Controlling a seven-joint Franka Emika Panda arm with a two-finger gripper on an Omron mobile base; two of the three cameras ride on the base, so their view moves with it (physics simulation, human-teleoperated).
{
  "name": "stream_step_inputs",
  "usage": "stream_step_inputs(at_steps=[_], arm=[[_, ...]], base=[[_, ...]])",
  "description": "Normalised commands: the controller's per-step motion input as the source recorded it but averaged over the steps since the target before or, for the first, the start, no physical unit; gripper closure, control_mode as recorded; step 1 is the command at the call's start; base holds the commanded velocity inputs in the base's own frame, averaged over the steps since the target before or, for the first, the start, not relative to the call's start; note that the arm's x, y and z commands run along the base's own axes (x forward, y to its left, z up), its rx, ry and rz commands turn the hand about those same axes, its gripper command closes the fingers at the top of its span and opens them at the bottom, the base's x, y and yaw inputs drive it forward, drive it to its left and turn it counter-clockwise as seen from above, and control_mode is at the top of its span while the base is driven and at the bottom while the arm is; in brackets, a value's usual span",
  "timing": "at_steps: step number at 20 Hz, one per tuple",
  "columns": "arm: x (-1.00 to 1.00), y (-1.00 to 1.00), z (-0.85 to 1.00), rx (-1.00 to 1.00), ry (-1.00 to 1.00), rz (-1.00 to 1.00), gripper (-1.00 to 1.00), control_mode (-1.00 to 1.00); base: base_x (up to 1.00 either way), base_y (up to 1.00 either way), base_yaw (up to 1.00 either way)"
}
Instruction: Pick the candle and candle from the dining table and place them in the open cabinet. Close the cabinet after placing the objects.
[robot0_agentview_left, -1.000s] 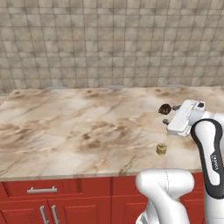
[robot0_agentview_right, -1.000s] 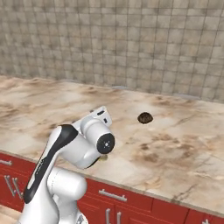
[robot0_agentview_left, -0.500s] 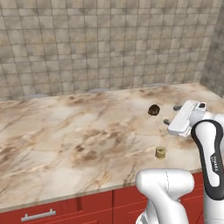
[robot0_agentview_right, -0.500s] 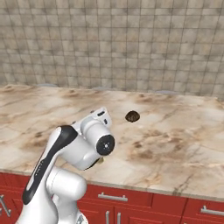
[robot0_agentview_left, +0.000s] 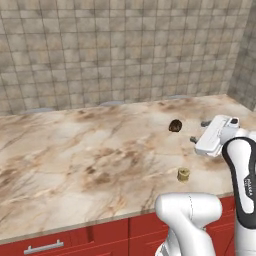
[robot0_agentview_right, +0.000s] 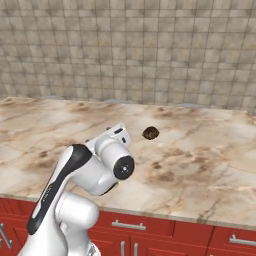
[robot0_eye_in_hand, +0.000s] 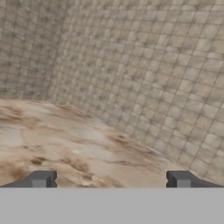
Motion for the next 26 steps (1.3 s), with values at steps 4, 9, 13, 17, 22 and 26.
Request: stream_step_inputs(at_steps=[4,9,13,17,22,26], arm=[[-0.04,-0.57,-0.11,0.01,0.02,0.00,-1.00,-1.00],[-0.04,-0.51,-0.38,0.00,0.13,0.05,-1.00,-1.00],[-0.02,-0.07,-0.66,-0.04,0.21,0.16,-1.00,-1.00],[0.00,0.10,-0.56,-0.12,0.09,0.34,-1.00,-1.00],[0.00,0.14,-0.45,-0.09,0.00,0.42,-1.00,-1.00],[0.12,0.04,-0.37,-0.04,0.01,0.33,-1.00,-1.00]], base=[[0.00,0.00,0.00],[0.00,0.00,0.00],[0.00,0.00,0.00],[0.00,0.00,0.00],[0.00,0.00,0.00],[0.00,0.00,0.00]])
